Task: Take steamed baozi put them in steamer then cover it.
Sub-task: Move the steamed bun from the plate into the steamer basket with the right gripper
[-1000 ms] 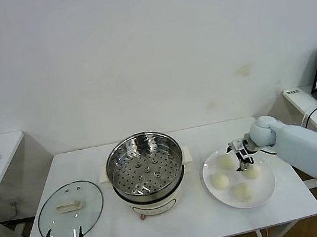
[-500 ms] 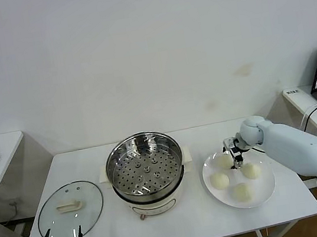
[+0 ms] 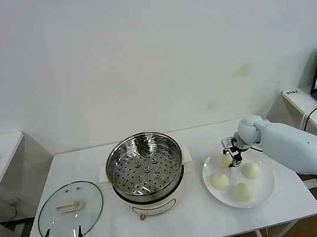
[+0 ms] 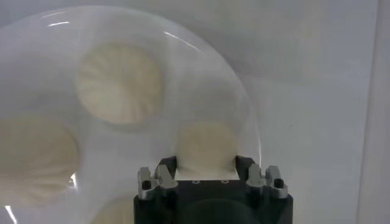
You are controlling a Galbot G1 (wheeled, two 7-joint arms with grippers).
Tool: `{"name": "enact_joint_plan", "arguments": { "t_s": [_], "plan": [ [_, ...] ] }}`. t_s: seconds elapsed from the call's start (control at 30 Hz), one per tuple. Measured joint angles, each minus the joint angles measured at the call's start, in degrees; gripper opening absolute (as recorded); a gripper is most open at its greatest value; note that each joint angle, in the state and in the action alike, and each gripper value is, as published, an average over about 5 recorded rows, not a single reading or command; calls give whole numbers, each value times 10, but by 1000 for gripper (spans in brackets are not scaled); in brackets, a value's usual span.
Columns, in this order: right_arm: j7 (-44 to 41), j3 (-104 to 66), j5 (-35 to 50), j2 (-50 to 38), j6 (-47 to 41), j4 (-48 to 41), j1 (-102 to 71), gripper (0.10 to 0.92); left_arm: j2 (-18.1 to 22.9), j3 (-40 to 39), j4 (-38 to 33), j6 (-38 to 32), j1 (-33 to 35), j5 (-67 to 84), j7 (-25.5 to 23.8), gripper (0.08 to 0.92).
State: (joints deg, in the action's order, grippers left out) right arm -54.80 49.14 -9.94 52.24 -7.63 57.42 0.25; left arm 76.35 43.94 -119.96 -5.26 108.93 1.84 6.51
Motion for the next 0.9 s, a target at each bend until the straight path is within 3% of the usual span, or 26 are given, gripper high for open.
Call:
{"name": "enact_joint_plan", "arguments": {
  "t_s": [0.57, 0.9],
  "plan": [
    [-15, 63, 100, -66, -17, 112, 120, 626, -9, -11, 2, 0, -4, 2, 0, 823],
    [-2, 136, 194, -47, -14, 151, 257, 628, -20, -6, -1, 0, -4, 14, 0, 823]
  ]
}}
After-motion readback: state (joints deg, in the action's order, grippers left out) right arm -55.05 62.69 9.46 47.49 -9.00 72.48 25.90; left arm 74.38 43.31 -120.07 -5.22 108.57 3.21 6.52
